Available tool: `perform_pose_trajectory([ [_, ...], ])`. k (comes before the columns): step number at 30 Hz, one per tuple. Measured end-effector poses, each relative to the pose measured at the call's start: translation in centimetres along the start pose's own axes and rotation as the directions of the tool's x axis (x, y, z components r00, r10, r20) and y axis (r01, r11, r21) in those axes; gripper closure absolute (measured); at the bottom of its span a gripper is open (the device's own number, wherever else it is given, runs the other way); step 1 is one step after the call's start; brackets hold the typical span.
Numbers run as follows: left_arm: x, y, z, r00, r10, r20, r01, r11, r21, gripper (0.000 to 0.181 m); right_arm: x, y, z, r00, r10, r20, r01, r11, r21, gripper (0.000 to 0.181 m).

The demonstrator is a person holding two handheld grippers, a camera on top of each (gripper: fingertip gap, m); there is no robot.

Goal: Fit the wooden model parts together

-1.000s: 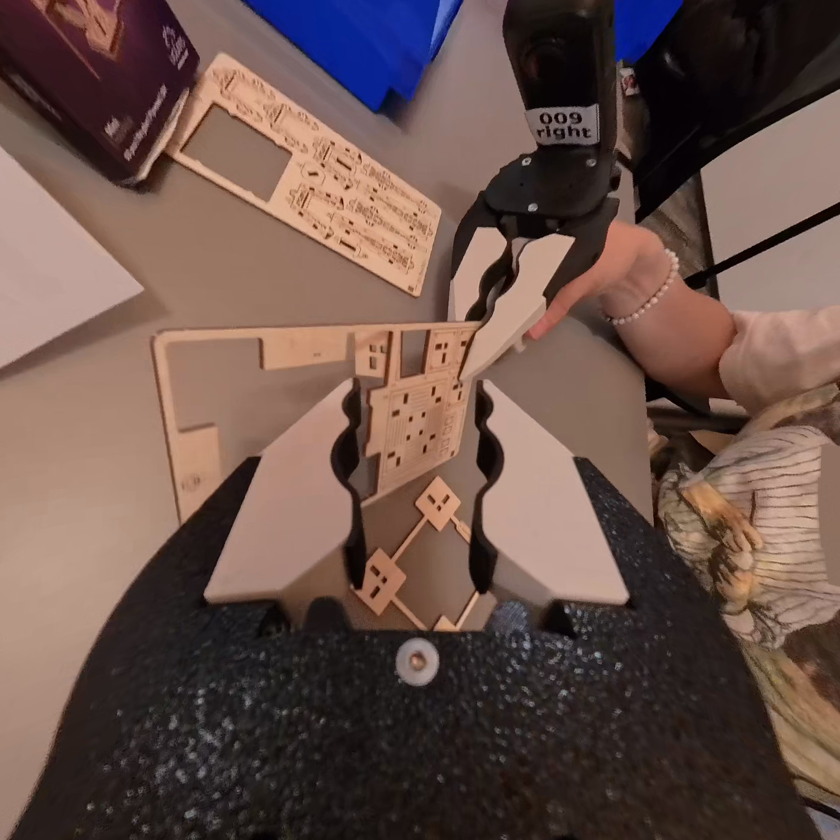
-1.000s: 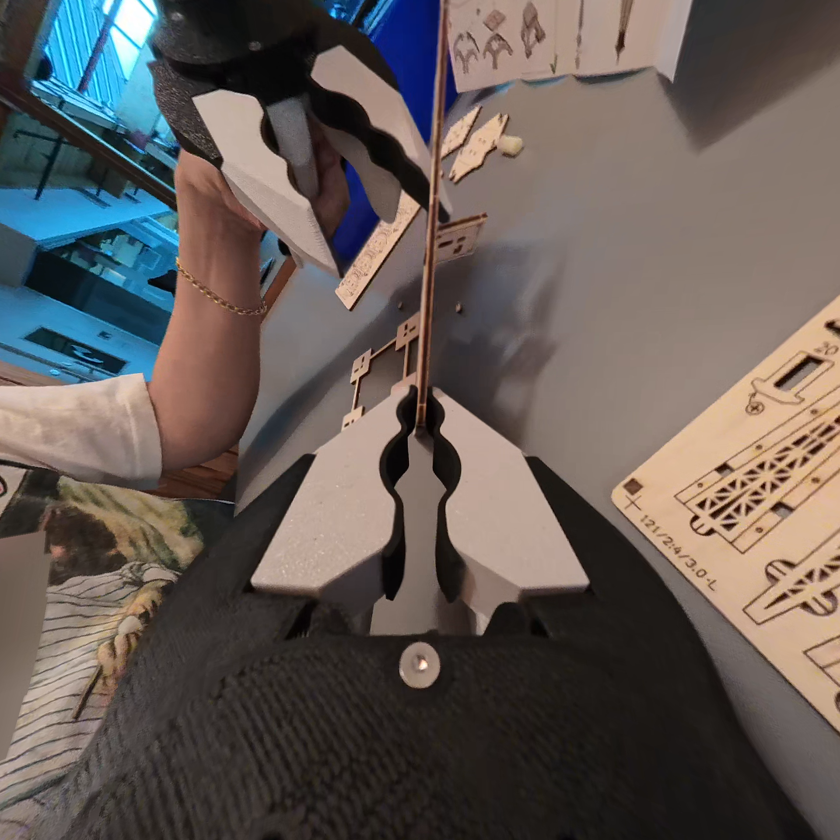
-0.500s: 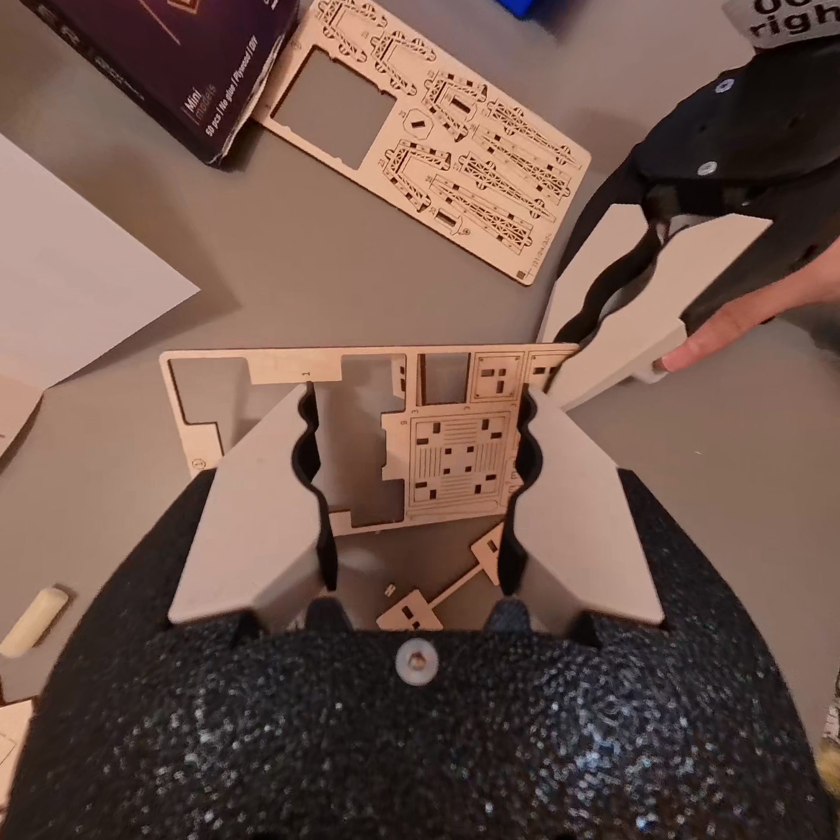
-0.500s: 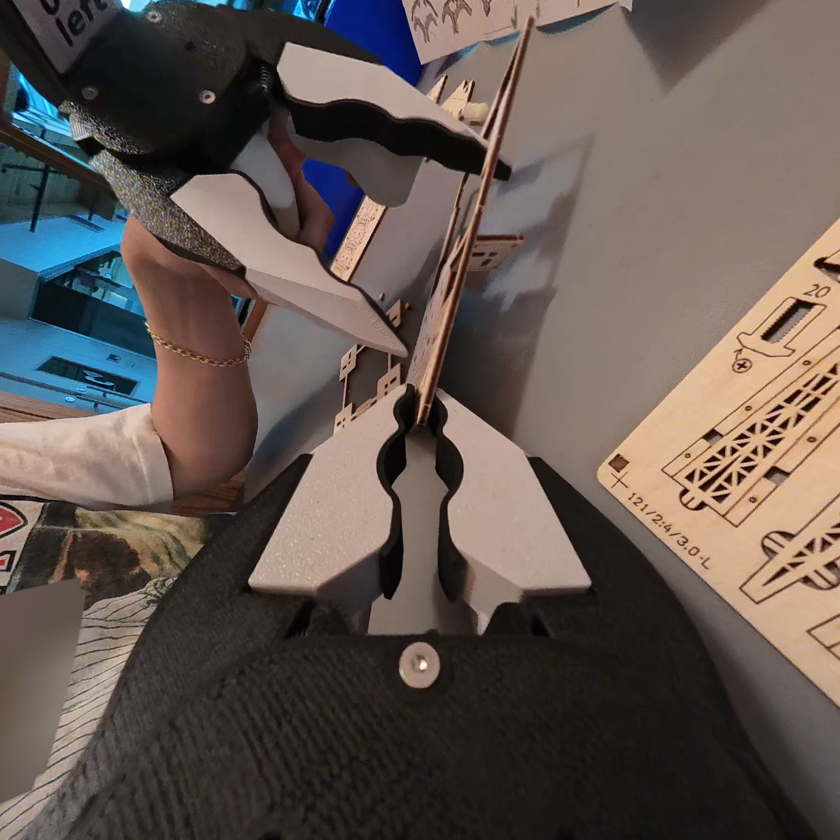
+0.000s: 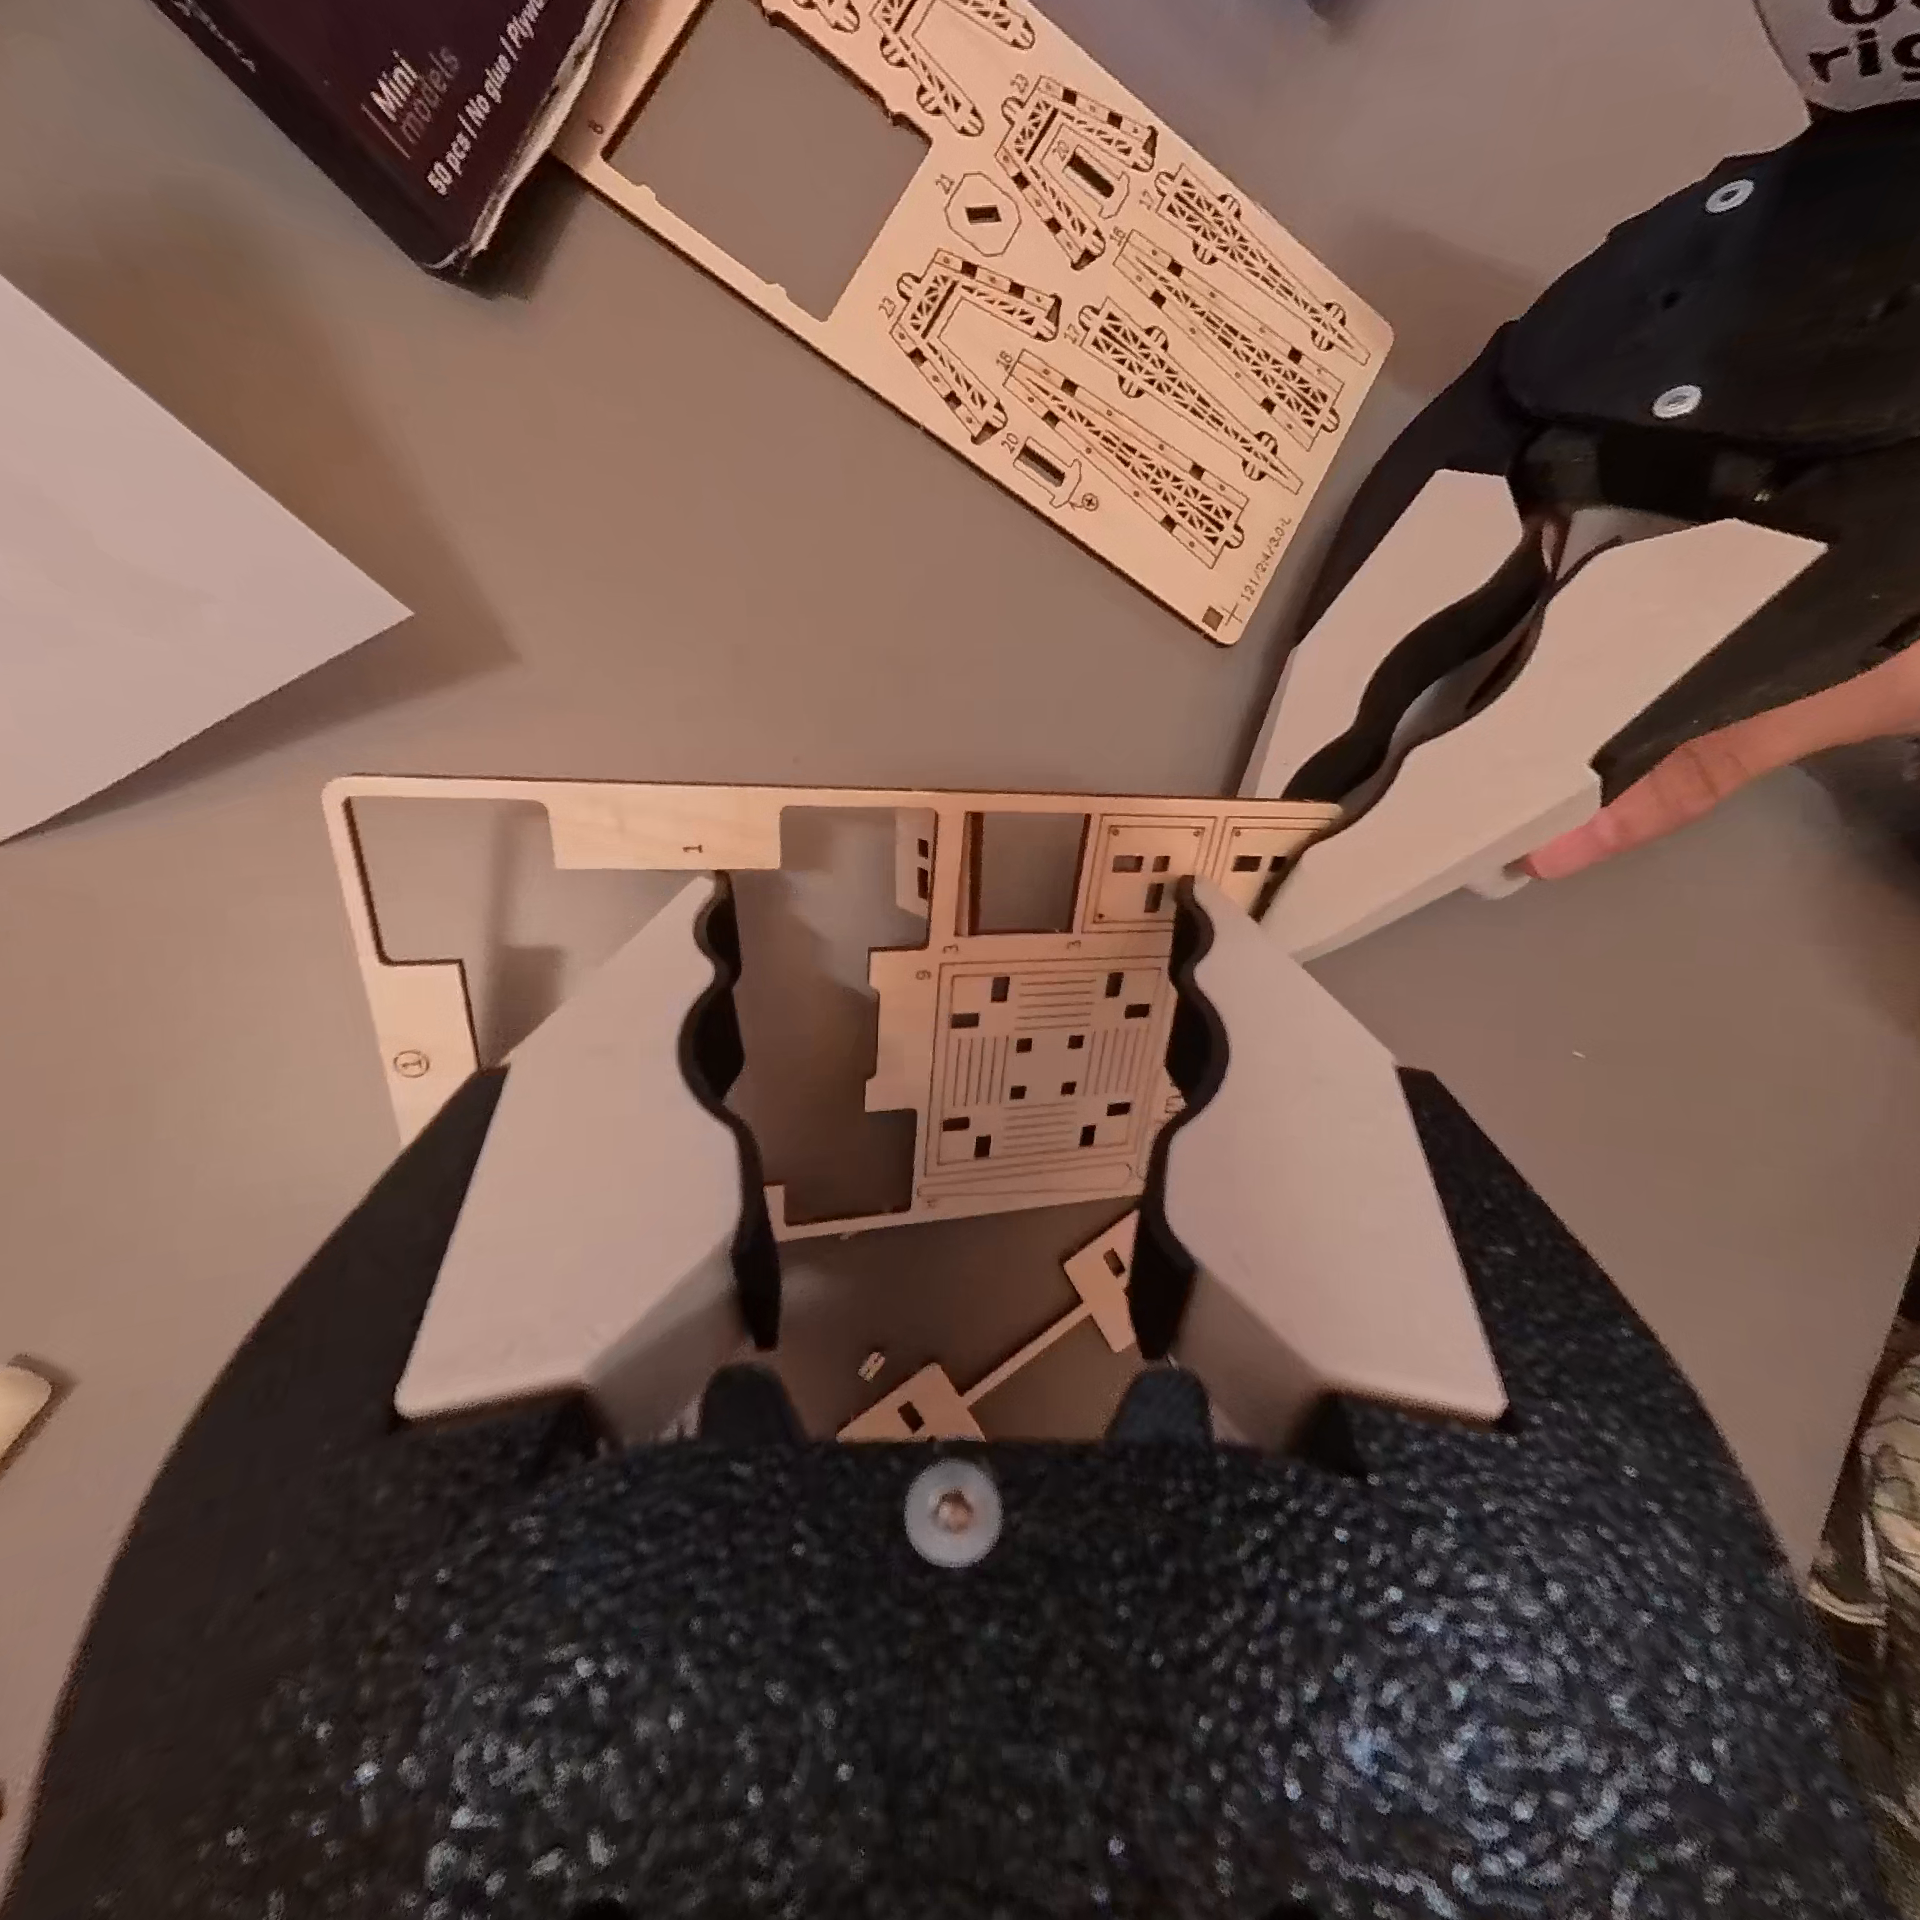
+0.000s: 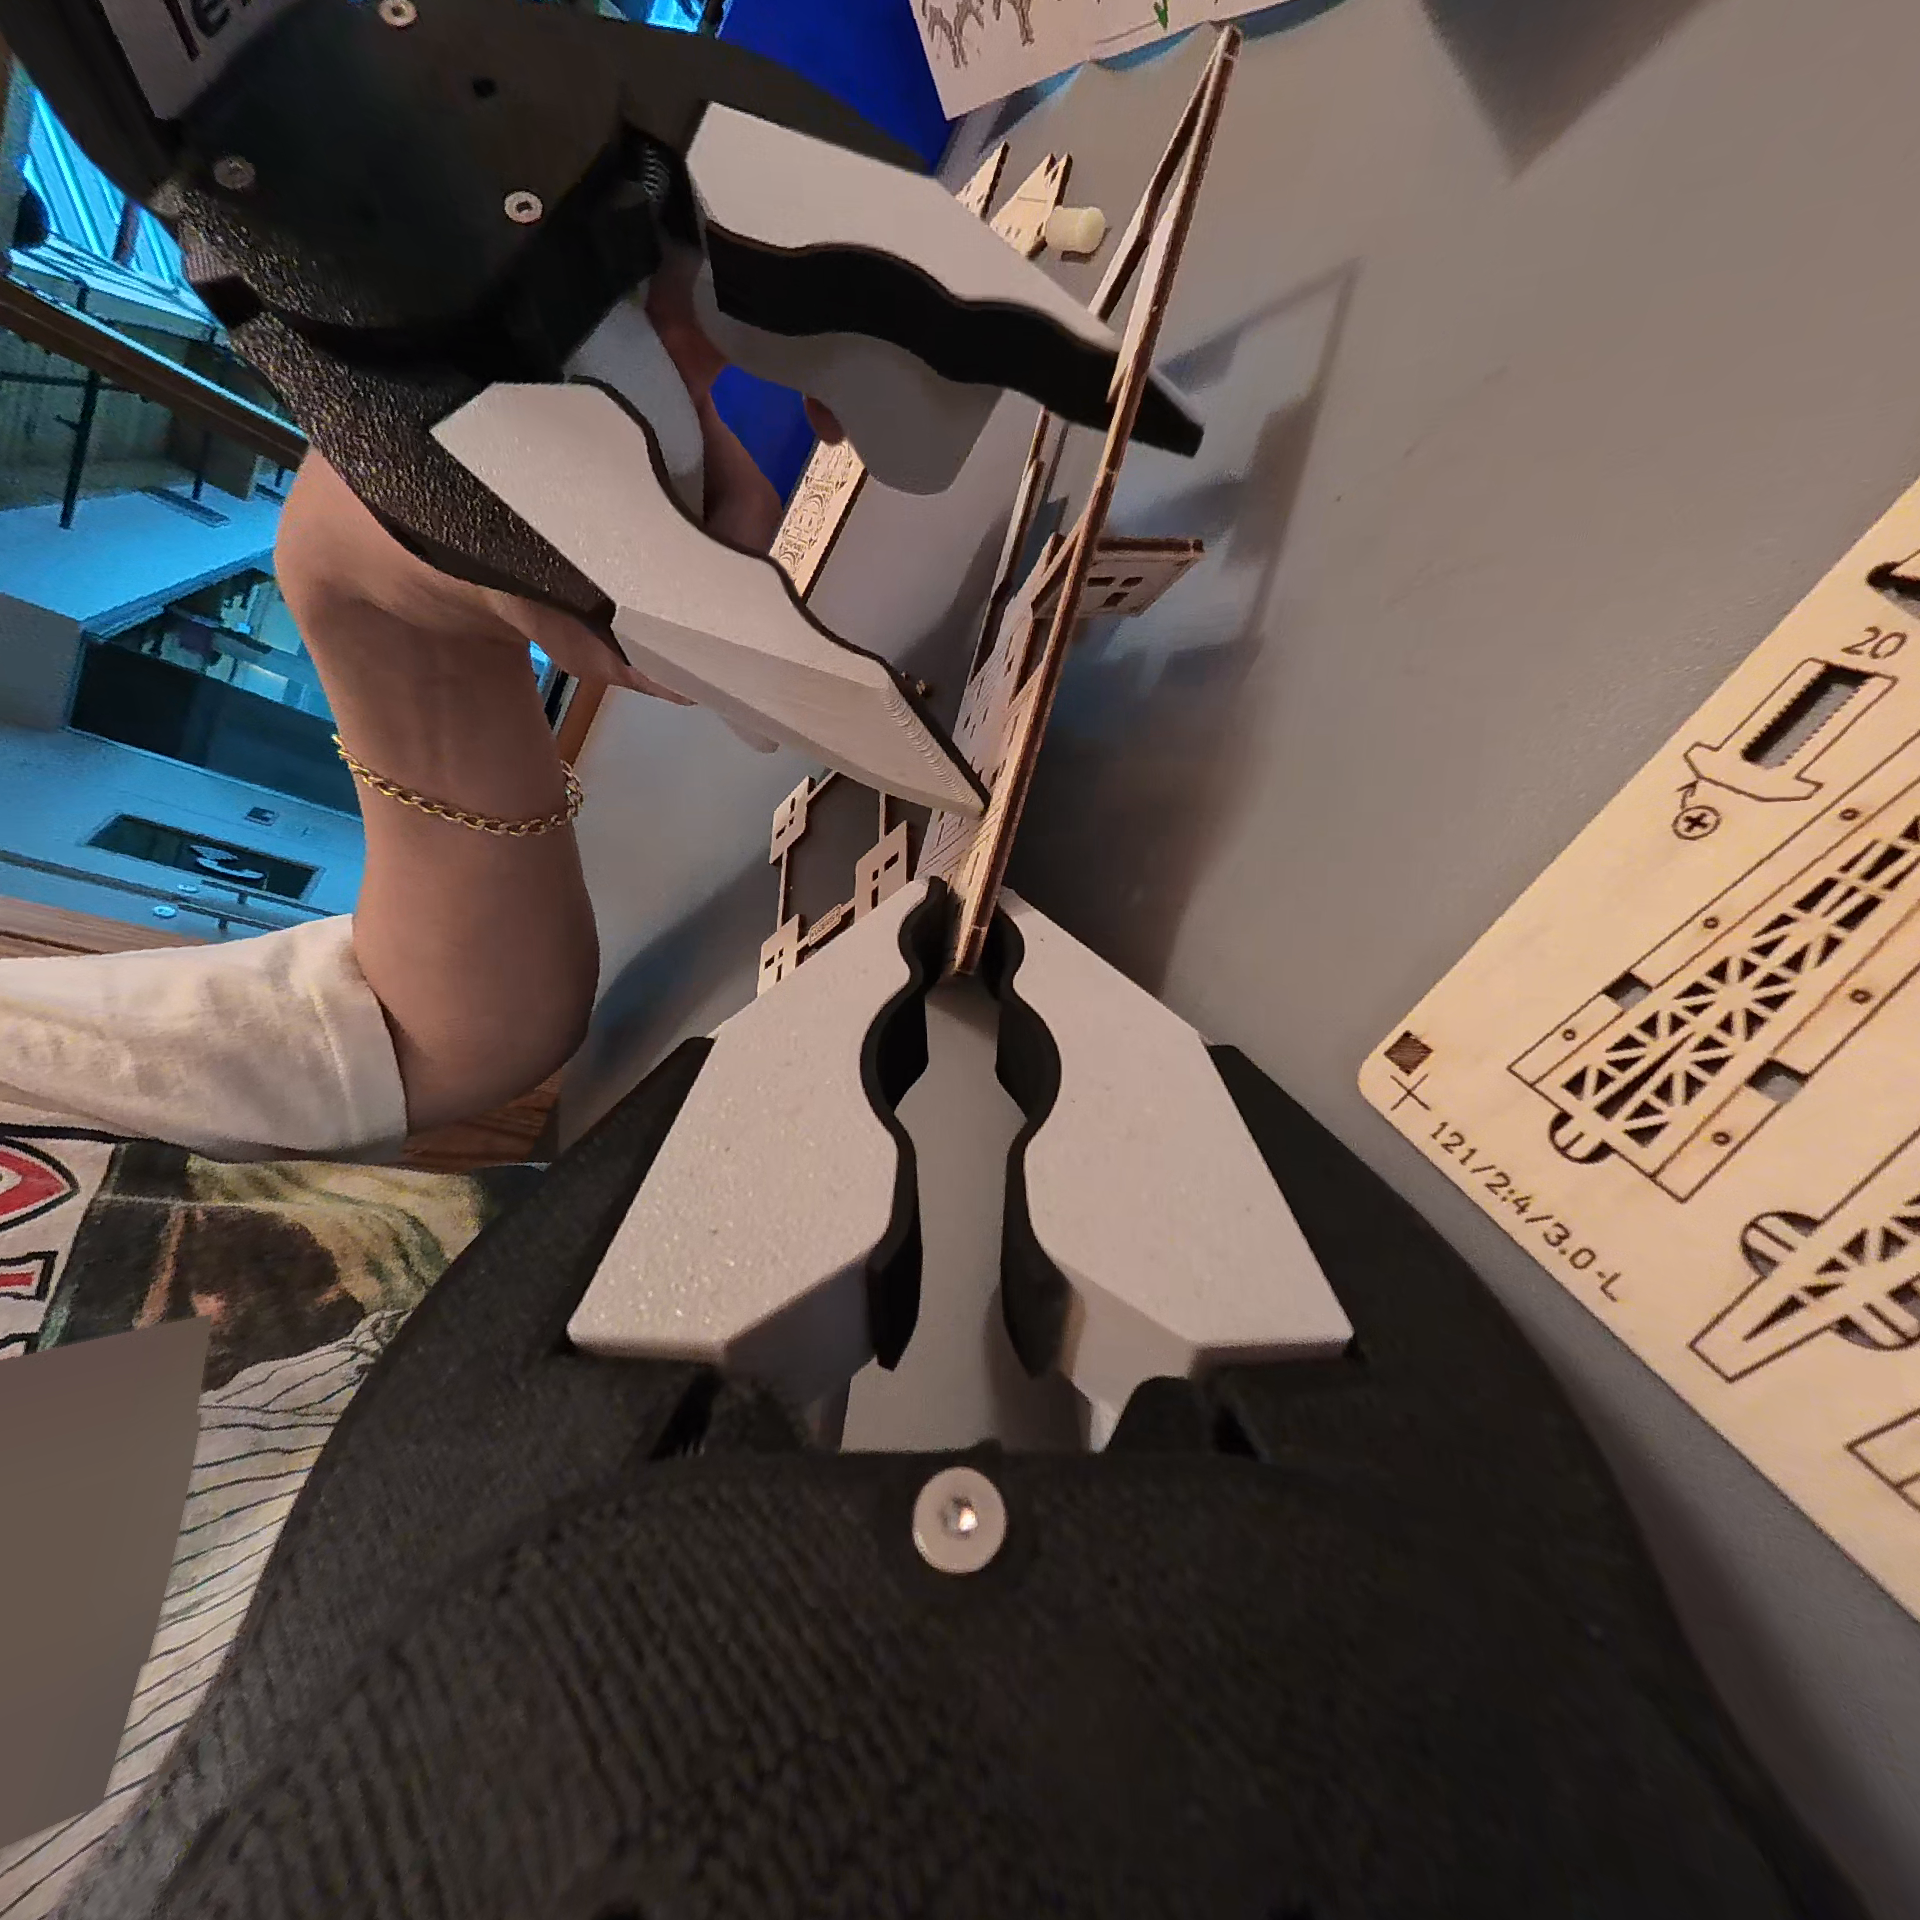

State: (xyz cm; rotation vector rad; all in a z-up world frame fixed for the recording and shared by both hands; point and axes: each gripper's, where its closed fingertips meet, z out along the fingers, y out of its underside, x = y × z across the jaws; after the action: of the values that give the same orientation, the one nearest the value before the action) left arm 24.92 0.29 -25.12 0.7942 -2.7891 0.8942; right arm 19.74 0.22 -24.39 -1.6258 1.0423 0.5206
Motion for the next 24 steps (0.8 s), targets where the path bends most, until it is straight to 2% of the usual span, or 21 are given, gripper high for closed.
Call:
perform_pose_trajectory([
  [3,0.0,0.2,0.1,1.0,-0.027,0.006,0.027,0.999,-0.029,0.102,0.1,0.1,0.1,1.0,0.001,-0.01,-0.001,1.0,-0.005,0.177],
  [6,-0.2,0.3,0.3,0.999,-0.042,0.007,0.043,0.997,-0.067,0.099,0.3,0.1,0.1,1.0,0.006,-0.018,-0.006,1.0,-0.009,0.177],
  [8,-0.6,0.5,0.5,0.998,-0.062,-0.001,0.062,0.994,-0.087,0.091,0.3,0.1,0.1,1.0,0.011,-0.021,-0.011,1.0,-0.009,0.177],
  [11,-0.6,0.5,0.6,0.998,-0.057,-0.011,0.056,0.993,-0.106,0.093,0.4,0.1,0.1,1.0,0.016,-0.026,-0.016,1.0,-0.009,0.177],
  [16,0.1,0.3,0.6,1.0,-0.013,-0.013,0.011,0.992,-0.128,0.109,0.6,0.1,0.2,0.999,0.029,-0.033,-0.029,0.999,-0.015,0.177],
  [20,0.3,0.4,0.9,0.997,-0.035,-0.067,0.025,0.988,-0.15,0.114,0.7,0.1,0.2,0.999,0.041,-0.036,-0.041,0.999,-0.018,0.177],
  [24,0.6,0.3,0.8,0.998,-0.005,-0.069,-0.006,0.987,-0.16,0.12,0.8,0.1,0.2,0.998,0.054,-0.034,-0.055,0.998,-0.021,0.177],
])
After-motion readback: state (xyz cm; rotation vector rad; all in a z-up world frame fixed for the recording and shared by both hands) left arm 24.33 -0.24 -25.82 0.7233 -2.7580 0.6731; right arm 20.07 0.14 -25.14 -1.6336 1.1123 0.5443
